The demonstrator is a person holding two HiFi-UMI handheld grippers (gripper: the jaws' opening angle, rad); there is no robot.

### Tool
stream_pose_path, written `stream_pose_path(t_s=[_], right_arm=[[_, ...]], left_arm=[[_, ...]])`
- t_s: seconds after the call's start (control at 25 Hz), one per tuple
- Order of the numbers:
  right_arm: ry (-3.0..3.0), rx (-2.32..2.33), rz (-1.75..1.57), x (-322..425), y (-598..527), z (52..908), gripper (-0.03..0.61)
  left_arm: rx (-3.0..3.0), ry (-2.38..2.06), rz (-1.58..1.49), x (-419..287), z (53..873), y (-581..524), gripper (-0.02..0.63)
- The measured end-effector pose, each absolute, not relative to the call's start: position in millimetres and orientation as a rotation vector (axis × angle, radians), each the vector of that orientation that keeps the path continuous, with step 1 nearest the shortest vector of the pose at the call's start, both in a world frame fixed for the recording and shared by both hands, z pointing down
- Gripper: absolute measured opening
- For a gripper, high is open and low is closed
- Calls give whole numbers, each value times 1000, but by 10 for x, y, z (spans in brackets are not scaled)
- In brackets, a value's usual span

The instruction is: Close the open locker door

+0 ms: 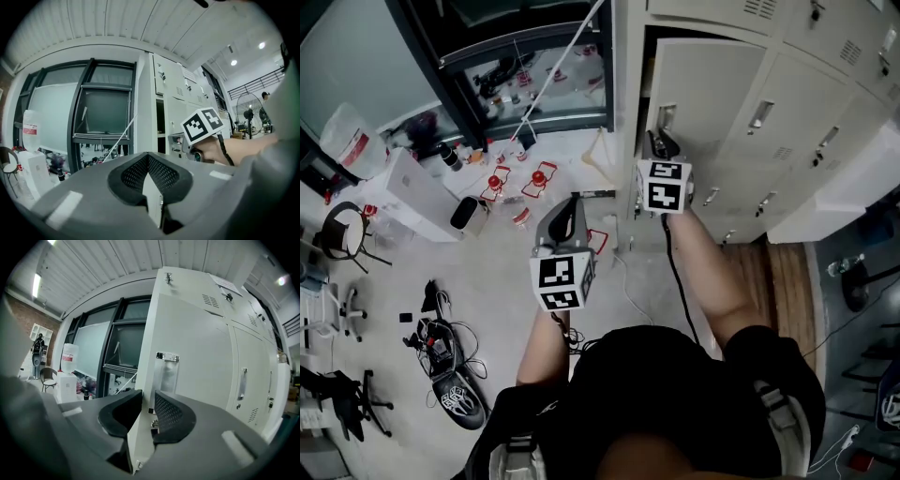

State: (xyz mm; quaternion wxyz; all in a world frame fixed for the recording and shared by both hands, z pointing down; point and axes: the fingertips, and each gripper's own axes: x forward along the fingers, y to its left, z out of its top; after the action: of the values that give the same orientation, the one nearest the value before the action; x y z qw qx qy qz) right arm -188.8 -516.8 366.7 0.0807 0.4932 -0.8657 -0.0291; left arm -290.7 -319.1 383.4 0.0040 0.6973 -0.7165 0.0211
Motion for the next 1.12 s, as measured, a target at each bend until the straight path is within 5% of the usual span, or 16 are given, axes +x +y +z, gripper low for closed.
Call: stream_pose_path(t_s=[1.12], right_arm=[[-2745,1335,13,-2068,-5689,3617,75]], left_arm=[[2005,-2374,114,-3032,3825,-3118,0]])
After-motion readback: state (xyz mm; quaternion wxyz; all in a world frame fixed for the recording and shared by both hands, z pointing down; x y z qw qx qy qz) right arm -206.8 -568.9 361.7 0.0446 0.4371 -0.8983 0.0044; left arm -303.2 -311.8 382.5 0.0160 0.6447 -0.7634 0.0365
